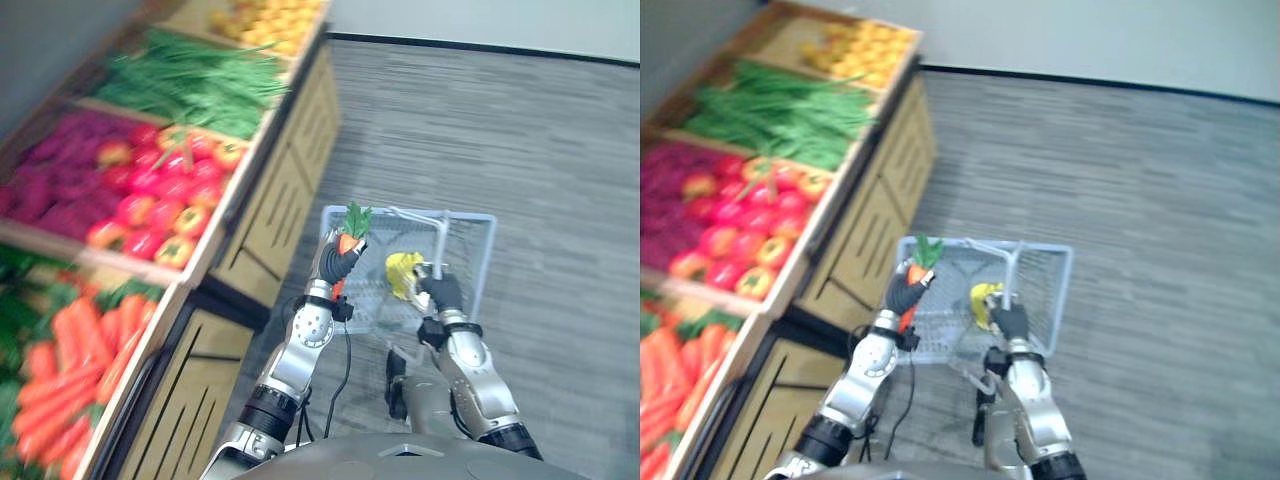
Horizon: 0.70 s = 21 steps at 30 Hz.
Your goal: Pick vegetable in the basket
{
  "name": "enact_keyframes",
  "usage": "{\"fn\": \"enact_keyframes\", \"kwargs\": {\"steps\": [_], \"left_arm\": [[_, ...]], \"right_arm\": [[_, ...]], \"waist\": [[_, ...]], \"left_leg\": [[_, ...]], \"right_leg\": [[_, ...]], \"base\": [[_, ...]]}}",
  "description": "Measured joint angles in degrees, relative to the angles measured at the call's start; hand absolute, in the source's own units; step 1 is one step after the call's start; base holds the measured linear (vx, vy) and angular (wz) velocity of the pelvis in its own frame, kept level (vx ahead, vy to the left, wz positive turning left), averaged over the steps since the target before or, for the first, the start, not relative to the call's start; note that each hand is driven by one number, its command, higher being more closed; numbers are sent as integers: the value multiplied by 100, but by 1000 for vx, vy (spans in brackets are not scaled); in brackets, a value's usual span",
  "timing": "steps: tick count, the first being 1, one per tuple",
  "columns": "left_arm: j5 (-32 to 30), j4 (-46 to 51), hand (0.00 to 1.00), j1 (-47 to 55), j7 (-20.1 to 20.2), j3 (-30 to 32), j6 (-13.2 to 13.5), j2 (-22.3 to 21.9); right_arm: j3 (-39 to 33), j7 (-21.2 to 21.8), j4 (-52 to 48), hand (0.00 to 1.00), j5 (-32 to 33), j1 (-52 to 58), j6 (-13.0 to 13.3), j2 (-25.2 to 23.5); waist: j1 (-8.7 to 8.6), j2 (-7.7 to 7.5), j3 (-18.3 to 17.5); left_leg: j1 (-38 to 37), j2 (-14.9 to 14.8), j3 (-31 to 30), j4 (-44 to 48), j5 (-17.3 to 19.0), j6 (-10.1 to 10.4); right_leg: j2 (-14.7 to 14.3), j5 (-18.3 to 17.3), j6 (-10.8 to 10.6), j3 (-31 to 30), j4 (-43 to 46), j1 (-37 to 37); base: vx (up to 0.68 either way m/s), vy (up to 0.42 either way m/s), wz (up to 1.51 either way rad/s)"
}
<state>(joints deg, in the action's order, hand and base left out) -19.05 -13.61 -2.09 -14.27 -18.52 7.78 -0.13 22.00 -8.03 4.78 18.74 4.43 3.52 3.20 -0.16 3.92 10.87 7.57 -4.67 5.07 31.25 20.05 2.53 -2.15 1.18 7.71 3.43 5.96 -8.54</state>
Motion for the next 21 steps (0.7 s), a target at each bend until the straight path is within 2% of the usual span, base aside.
{"fn": "enact_keyframes", "kwargs": {"steps": [1,2,3,4,5,6,8,11,14,15,19,21], "left_arm": [[51,0,100,25,-11,-1,-1,11],[57,4,100,60,-78,-19,-7,-1],[56,-22,100,71,-122,-55,-17,96],[54,-25,100,64,-122,-61,-19,133],[91,-140,100,-56,-194,-71,-15,93],[116,-346,0,-279,-230,-126,-23,63],[170,-646,0,-556,-240,-234,-100,89],[164,-940,0,-714,-362,-367,-229,96],[138,-1290,0,-824,-368,-629,-364,101],[133,-1467,0,-866,-382,-743,-440,97],[-86,-1859,0,-1043,-454,-855,-528,61],[-90,-1934,0,-1096,-520,-667,-607,116]], "right_arm": [[80,31,0,100,73,-27,5,0],[295,135,-2,100,203,-64,23,11],[563,177,-8,100,277,-96,19,-22],[666,224,-63,100,313,-95,19,-41],[762,281,-238,100,414,-83,22,-52],[767,289,-417,100,582,-42,23,-44],[778,297,-516,100,838,3,23,-40],[794,349,-556,100,1330,114,23,-12],[906,558,-757,100,2122,307,23,53],[1062,615,-847,100,2562,395,25,76],[1147,768,-881,100,3013,625,26,183],[797,798,-836,100,3009,1003,22,194]], "waist": [[53,4,0],[141,106,-37],[151,156,-61],[108,125,-74],[60,31,-80],[55,-33,-86],[46,-104,-125],[20,-130,-148],[-53,-196,-255],[-68,-297,-321],[-56,-368,-376],[-41,-346,-395]], "left_leg": [[62,192,-329,-342,-51,68],[105,254,-768,-1078,-622,105],[10,163,-549,-1093,-767,-141],[-52,184,-517,-1188,-771,-145],[-187,234,-416,-1439,-848,-200],[-313,303,-384,-1728,-966,-227],[-503,369,-360,-2082,-1103,-238],[-789,391,-222,-2328,-1136,-240],[-870,417,-224,-2447,-1182,-209],[-892,435,-231,-2522,-1249,-193],[-962,441,-247,-2642,-1325,-190],[-1047,443,-259,-2727,-1347,-223]], "right_leg": [[-17,14,-37,-120,-6,7],[-180,55,-167,-368,-77,81],[-235,199,-318,-521,-381,317],[-198,253,-373,-536,-534,391],[-132,318,-468,-577,-636,405],[-57,345,-492,-588,-673,402],[5,346,-524,-602,-747,445],[25,357,-540,-702,-933,656],[50,370,-559,-721,-1056,728],[67,372,-562,-740,-1095,727],[72,372,-562,-734,-1107,753],[72,366,-569,-732,-1108,794]], "base": [[114,95,-166],[161,116,-143],[191,138,-112],[261,159,-54],[233,151,-12],[247,159,-8],[205,112,-2],[184,88,-21],[108,46,-10],[82,22,-6],[15,12,0],[-47,35,5]]}}
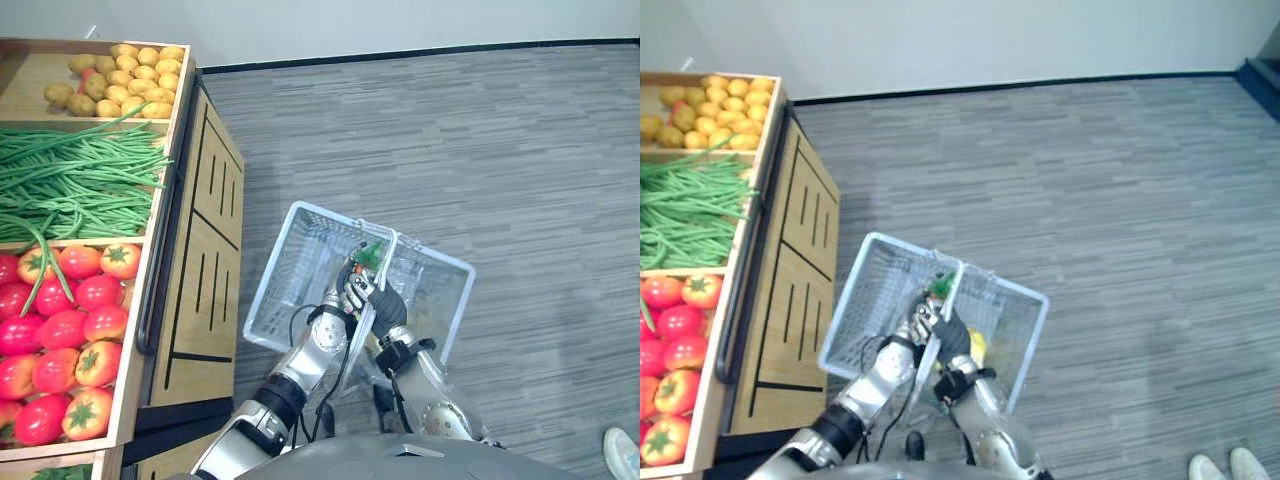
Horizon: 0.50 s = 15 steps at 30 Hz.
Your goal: Pick vegetable in the basket
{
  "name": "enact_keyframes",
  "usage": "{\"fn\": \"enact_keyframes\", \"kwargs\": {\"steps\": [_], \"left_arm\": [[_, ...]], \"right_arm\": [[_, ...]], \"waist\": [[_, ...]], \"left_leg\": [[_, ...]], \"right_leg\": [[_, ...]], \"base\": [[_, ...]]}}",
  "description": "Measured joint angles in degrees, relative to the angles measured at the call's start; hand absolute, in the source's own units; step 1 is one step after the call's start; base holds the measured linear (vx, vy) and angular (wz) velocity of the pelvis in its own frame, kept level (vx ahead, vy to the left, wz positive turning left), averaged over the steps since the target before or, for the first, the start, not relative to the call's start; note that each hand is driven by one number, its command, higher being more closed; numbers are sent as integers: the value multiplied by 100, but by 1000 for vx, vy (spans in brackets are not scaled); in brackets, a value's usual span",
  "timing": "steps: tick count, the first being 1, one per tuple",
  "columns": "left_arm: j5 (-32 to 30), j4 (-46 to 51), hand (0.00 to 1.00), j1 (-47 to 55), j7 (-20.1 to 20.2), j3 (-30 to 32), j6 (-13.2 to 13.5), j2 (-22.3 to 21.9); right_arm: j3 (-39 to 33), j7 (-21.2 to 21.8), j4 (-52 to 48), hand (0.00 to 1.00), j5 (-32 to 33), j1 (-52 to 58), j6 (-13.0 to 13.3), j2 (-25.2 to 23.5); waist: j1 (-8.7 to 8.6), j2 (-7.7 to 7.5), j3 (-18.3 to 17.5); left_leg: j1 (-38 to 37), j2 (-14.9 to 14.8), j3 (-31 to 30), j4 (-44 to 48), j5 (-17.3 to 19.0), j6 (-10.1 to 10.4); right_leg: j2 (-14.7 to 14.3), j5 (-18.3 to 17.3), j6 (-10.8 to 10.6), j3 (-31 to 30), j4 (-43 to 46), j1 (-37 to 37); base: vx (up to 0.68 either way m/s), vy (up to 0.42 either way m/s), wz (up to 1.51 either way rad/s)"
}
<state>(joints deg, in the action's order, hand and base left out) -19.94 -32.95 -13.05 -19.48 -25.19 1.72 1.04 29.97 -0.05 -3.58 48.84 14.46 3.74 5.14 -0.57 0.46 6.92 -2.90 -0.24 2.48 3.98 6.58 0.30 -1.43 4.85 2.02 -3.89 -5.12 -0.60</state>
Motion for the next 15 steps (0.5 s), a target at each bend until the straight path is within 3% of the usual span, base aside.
{"fn": "enact_keyframes", "kwargs": {"steps": [1,3,4,6,9,11,15], "left_arm": [[-1,0,0,0,-12,39,-6,10],[-3,100,0,44,-152,506,-22,159],[-5,149,0,66,-134,549,-30,180],[29,693,0,593,-30,530,-8,207],[95,1136,0,995,-16,578,98,131],[159,1218,0,1012,-15,585,224,62],[1082,1197,0,1186,396,590,352,-55]], "right_arm": [[-71,0,20,100,-11,53,-1,-2],[-1075,-88,328,100,-310,404,-12,-209],[-1194,-113,379,100,-376,422,-13,-239],[-1918,-349,783,100,-1643,357,-31,-561],[-2726,-670,1603,100,-2819,105,-25,-846],[-2929,-731,2071,100,-3249,-72,-27,-856],[-3202,-862,2860,100,-3480,-516,-49,-873]], "waist": [[-3,2,-2],[-30,2,-3],[-41,2,-3],[-189,-28,-13],[-220,-86,-50],[-191,-75,-57],[-223,-32,-83]], "left_leg": [[-3,0,-1,-4,0,0],[-30,-4,-3,-71,1,0],[-34,-6,-1,-88,2,0],[-24,-5,47,-124,-6,-14],[-2,-20,120,-176,-2,40],[-1,-33,133,-184,2,32],[1,-65,19,-192,-20,43]], "right_leg": [[0,-3,-5,0,0,3],[-1,41,-66,-1,-17,10],[-2,45,-73,-1,-25,9],[1,56,-134,-4,-34,-31],[0,69,-154,14,-35,-63],[1,71,-158,81,-35,-70],[-16,76,-168,248,-33,-52]], "base": [[-62,33,4],[-100,35,5],[-117,33,-1],[-130,21,-8],[-96,0,-14],[-63,-12,-7],[-12,-16,12]]}}
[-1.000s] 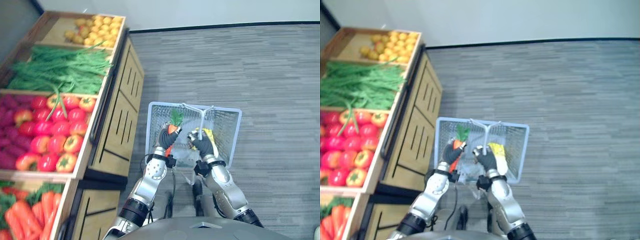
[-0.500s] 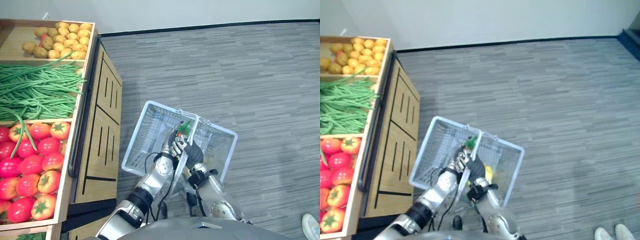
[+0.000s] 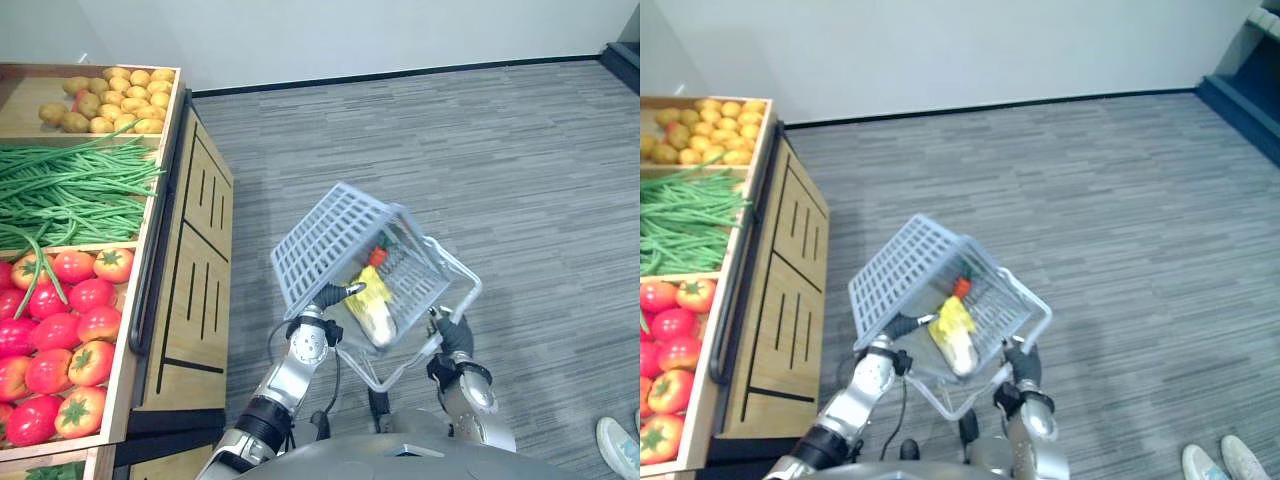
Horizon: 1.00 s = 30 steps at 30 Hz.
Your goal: Pick vegetable in the basket
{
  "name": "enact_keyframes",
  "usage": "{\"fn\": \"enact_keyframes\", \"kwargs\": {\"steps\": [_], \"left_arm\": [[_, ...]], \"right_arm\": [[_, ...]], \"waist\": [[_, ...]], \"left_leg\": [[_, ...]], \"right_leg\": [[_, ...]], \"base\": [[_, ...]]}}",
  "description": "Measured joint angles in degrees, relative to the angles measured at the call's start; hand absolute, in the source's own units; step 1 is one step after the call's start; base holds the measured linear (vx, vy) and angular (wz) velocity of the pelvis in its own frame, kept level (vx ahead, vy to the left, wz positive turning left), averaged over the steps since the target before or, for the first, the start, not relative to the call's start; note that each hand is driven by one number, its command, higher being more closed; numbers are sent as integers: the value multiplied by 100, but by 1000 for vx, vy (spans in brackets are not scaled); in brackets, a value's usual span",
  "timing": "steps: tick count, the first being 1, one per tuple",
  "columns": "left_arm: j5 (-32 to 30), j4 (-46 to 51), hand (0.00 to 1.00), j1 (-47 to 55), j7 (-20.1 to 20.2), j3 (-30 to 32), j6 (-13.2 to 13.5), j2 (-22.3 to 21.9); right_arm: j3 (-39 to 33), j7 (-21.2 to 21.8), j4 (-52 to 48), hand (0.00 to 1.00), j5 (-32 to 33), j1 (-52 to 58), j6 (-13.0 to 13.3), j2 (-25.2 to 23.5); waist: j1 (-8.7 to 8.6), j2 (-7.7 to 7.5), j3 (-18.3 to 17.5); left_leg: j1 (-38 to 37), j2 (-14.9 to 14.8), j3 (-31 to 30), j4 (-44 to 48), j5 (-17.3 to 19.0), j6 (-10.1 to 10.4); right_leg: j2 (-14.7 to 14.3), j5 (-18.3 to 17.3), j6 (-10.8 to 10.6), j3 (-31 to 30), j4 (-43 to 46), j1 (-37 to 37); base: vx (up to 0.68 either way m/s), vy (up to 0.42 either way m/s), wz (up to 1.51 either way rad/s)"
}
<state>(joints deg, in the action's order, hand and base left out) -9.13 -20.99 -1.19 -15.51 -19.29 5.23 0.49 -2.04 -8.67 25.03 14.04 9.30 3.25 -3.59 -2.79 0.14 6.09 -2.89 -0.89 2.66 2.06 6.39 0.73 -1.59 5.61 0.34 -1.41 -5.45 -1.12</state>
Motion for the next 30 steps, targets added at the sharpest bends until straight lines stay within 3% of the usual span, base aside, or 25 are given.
{"fn": "enact_keyframes", "kwargs": {"steps": [3,10,14,18,25,30], "left_arm": [[579,-491,0,197,187,33,-10,-129],[607,-2163,0,413,320,394,-42,-301],[944,-2562,0,373,937,532,-38,-305],[1067,-2596,0,339,1433,501,-42,-307],[970,-2098,0,54,1775,-621,-23,-104],[994,-1452,0,-183,2225,-1846,34,445]], "right_arm": [[-268,-44,1013,100,-201,-373,-90,-23],[-655,-46,2376,100,-414,-716,-455,-34],[-815,-45,2675,100,-419,-884,-653,-34],[-1114,-44,2843,100,-418,-1029,-666,-46],[-1871,-60,2893,100,-347,-1139,-620,-66],[-2472,-381,2988,100,-23,-1198,-379,-29]], "waist": [[52,18,-11],[134,111,-19],[211,213,-3],[195,269,-29],[99,305,-27],[26,327,-42]], "left_leg": [[-24,-46,-128,-34,-59,39],[-316,-89,-167,-189,-66,14],[-410,-60,-162,-183,-5,7],[-418,-49,-170,-153,77,31],[-419,-57,-304,-188,86,-5],[-495,-69,-306,-197,108,28]], "right_leg": [[-36,-47,-67,148,2,66],[-72,-104,-63,154,3,294],[-58,-136,-53,95,3,379],[-49,-206,-87,86,3,404],[-36,-294,-32,248,3,430],[-29,-356,-59,309,4,480]], "base": [[44,-14,25],[69,33,3],[21,60,-3],[9,33,1],[31,11,10],[64,20,4]]}}
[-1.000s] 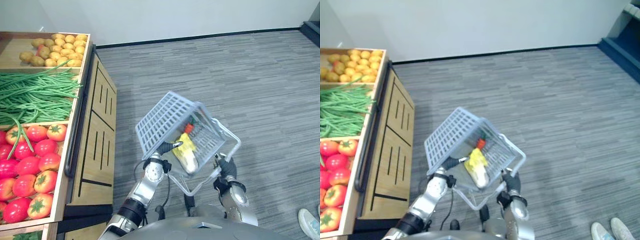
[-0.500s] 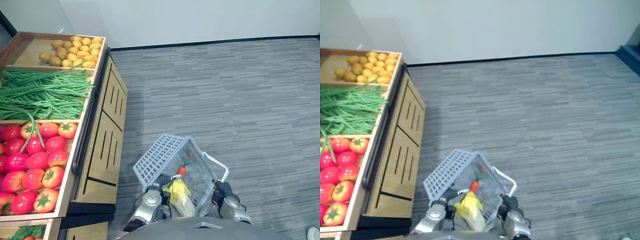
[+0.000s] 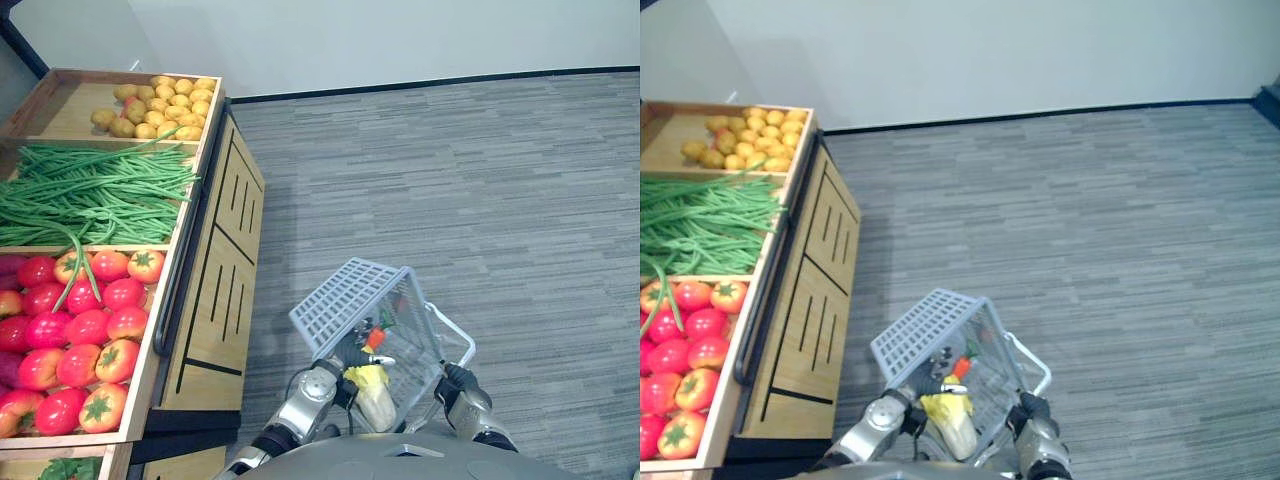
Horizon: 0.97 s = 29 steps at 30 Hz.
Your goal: Pick vegetable in the basket
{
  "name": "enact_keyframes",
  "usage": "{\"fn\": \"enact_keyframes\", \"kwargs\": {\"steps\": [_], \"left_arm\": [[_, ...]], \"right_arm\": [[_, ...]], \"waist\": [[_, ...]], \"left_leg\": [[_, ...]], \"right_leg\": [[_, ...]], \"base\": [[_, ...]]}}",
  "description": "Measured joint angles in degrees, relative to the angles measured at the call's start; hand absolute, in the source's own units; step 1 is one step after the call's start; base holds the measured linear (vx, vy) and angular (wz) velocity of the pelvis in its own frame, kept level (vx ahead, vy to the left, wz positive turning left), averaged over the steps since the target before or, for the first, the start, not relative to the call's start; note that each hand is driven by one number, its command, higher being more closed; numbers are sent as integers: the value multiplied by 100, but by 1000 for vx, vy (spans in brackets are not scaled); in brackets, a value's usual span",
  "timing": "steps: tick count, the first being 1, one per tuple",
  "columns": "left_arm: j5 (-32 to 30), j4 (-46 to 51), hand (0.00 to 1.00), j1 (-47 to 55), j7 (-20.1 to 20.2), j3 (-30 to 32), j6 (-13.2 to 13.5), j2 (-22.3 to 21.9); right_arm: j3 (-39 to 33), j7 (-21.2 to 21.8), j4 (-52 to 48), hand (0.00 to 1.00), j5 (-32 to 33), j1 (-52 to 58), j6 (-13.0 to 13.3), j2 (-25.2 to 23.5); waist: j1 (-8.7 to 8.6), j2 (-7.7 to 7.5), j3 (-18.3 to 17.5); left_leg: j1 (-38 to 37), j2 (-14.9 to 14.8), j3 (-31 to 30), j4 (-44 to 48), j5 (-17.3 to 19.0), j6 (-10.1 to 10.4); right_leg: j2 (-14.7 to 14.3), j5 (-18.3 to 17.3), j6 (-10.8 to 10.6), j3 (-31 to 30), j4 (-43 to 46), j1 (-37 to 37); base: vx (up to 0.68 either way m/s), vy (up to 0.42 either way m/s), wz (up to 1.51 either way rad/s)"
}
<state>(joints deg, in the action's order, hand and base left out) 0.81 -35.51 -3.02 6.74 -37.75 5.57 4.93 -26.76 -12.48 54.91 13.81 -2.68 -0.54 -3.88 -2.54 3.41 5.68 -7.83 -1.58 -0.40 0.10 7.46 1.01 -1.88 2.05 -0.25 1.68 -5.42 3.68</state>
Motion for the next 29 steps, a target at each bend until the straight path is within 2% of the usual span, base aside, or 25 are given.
{"fn": "enact_keyframes", "kwargs": {"steps": [4,6,9,13,15,17,18,20,21,23,26,29], "left_arm": [[424,428,0,-300,116,-297,-2,69],[1393,767,0,-605,317,-509,-26,96],[2225,1047,0,-1018,600,-685,-47,108],[2324,1221,0,-1169,639,-571,-5,174],[2134,1157,0,-1104,476,-281,35,156],[1255,632,0,-948,-101,648,245,-30],[660,69,0,-953,-520,1164,252,-97],[96,-769,0,-961,-934,1773,219,-134],[-518,-1591,0,-934,-1471,2341,52,-116],[-997,-2258,0,-790,-1936,2938,-170,-36],[-1479,-2580,0,-369,-2341,3583,-423,143],[-1787,-2717,0,-12,-2445,4011,-537,268]], "right_arm": [[-366,-210,43,100,387,-70,118,50],[-455,-244,137,100,475,-89,160,250],[-439,-217,251,100,503,-69,158,442],[-362,-108,305,100,491,-91,156,483],[-351,-122,342,100,492,-103,157,452],[-357,-153,343,100,491,-62,162,457],[-385,-185,343,100,492,-39,166,455],[-421,-204,343,100,495,20,201,456],[-460,-267,355,100,496,49,219,449],[-481,-329,369,100,492,61,219,434],[-478,-371,411,100,339,71,218,419],[-474,-372,409,100,214,64,219,407]], "waist": [[-71,-1,0],[-127,-5,1],[-142,-9,2],[-146,-17,5],[-138,-43,22],[-133,-46,24],[-132,-51,27],[-132,-60,32],[-133,-82,46],[-129,-111,65],[-82,-196,86],[7,-312,84]], "left_leg": [[-36,14,7,1,0,0],[-61,22,14,0,0,0],[-108,14,39,-4,1,-1],[-106,-15,39,-9,2,-1],[-106,-26,30,-8,0,-3],[-111,-34,21,-6,-4,-6],[-116,-39,12,-4,-6,-6],[-125,-46,6,-2,-6,-6],[-130,-50,8,-2,-6,-6],[-153,-52,25,-2,-6,-5],[-251,-59,141,-6,16,29],[-322,-54,235,-9,48,59]], "right_leg": [[18,-2,-2,5,0,33],[29,-1,-3,42,-1,59],[25,-1,-2,42,-2,99],[2,13,15,59,-4,96],[-6,24,32,77,-5,100],[-12,29,39,90,-7,112],[-16,30,40,101,-7,122],[-20,30,40,112,-7,135],[-24,30,40,110,-7,138],[-27,31,41,94,-7,154],[-33,30,40,28,-9,224],[-30,29,38,-49,-30,279]], "base": [[0,0,0],[0,0,0],[-46,2,-3],[-64,-13,1],[-42,-10,4],[-36,-4,3],[0,0,0],[0,0,0],[0,0,0],[0,0,0],[-4,27,-11],[-23,30,-10]]}}
